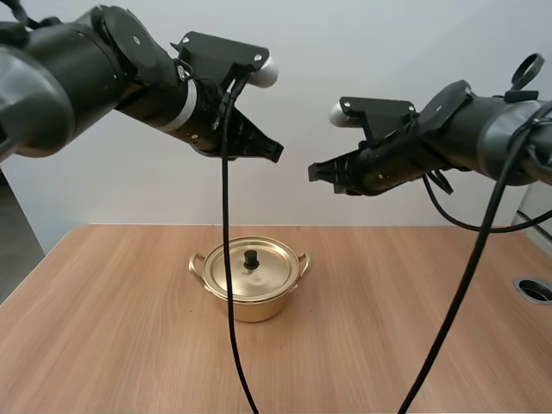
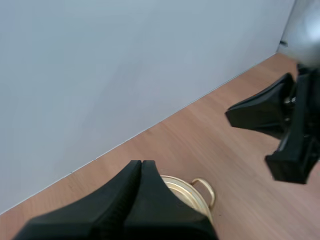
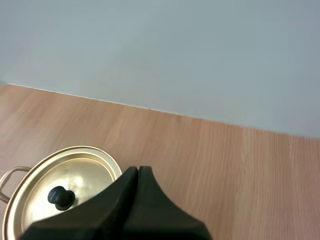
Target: Open the pot, put the car inside, and close it
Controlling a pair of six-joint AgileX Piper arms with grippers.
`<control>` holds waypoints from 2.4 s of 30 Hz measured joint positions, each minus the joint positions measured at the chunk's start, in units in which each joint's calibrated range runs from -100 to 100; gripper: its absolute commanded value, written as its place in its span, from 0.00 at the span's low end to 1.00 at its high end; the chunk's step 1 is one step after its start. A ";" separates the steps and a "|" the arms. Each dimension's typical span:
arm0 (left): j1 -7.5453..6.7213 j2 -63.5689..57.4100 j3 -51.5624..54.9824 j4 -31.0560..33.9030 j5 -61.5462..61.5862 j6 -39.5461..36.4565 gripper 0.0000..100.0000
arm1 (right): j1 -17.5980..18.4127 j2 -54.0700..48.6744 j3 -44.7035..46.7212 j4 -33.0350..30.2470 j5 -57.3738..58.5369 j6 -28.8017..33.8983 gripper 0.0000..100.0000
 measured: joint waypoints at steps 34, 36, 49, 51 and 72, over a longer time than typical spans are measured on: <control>0.22 -61.94 56.99 7.55 -50.23 -11.07 0.00 | 0.69 -59.52 31.04 2.25 -10.42 2.52 0.00; 0.22 -62.53 60.72 8.60 -54.81 -11.07 0.00 | 0.69 -59.52 34.66 2.50 -14.54 2.27 0.00; 0.22 -62.57 71.82 9.30 -68.82 -15.50 0.00 | 0.69 -59.52 46.11 2.50 -28.74 -1.24 0.00; 1.36 -62.57 71.82 11.74 -65.57 -22.03 0.00 | 0.69 -59.52 51.17 1.27 -35.96 -1.47 0.00; 2.78 -62.57 71.82 24.16 -46.77 -31.21 0.00 | 0.76 -59.67 59.87 -4.10 -38.50 -0.96 0.00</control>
